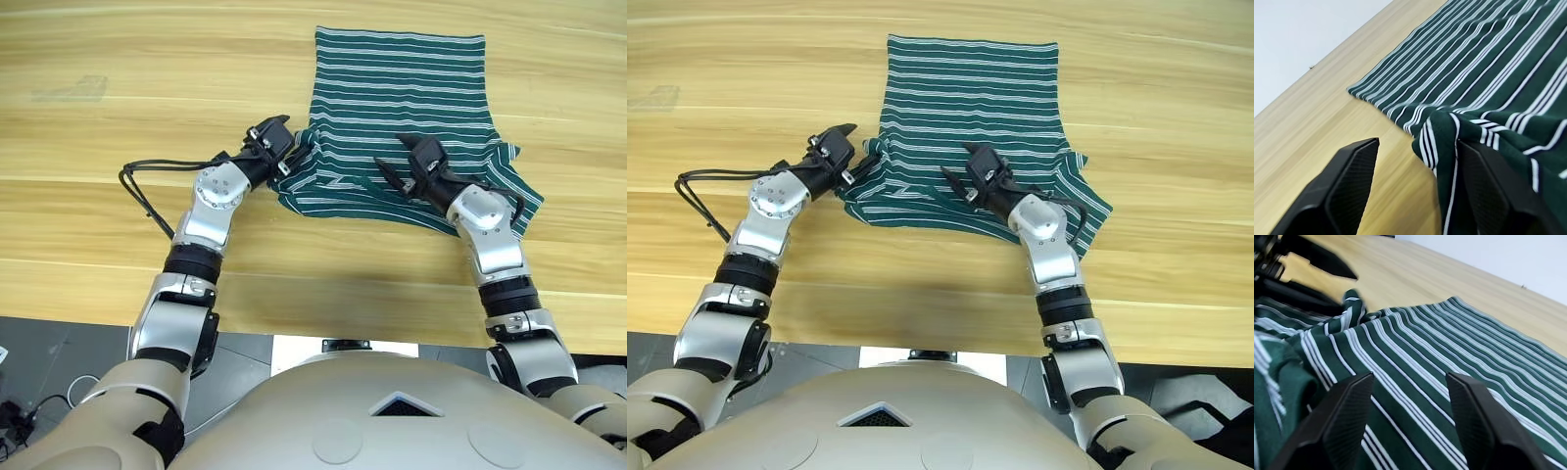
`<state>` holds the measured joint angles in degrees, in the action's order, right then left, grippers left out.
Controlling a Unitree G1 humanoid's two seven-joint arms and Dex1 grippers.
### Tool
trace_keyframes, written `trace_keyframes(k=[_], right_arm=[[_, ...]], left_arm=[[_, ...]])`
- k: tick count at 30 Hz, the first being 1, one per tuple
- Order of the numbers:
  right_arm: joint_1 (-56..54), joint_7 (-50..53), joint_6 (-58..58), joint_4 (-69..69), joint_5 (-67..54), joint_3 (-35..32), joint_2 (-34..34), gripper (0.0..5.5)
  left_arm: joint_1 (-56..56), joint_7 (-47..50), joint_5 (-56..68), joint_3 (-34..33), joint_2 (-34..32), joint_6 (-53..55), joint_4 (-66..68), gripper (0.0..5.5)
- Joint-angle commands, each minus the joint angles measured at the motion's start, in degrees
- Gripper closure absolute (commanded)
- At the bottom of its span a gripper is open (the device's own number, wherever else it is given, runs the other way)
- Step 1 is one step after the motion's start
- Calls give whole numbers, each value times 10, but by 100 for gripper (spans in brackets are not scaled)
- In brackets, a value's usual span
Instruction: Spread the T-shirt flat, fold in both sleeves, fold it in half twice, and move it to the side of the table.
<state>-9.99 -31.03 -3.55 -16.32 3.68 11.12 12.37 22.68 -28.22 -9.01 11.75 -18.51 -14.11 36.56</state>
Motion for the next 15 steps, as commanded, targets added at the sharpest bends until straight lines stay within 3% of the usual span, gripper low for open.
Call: trace_keyframes(k=[1, 8, 15], right_arm=[[26, -9, 12, 30, 16, 30, 9, 277], [93, -32, 19, 90, 41, 93, 32, 277], [129, -54, 35, 129, 39, 113, 62, 277]], left_arm=[[-11, -11, -4, 6, -6, -9, 2, 253], [-10, 0, -6, 3, -8, -11, 23, 253], [-26, 19, 3, -6, -3, -22, 41, 253]])
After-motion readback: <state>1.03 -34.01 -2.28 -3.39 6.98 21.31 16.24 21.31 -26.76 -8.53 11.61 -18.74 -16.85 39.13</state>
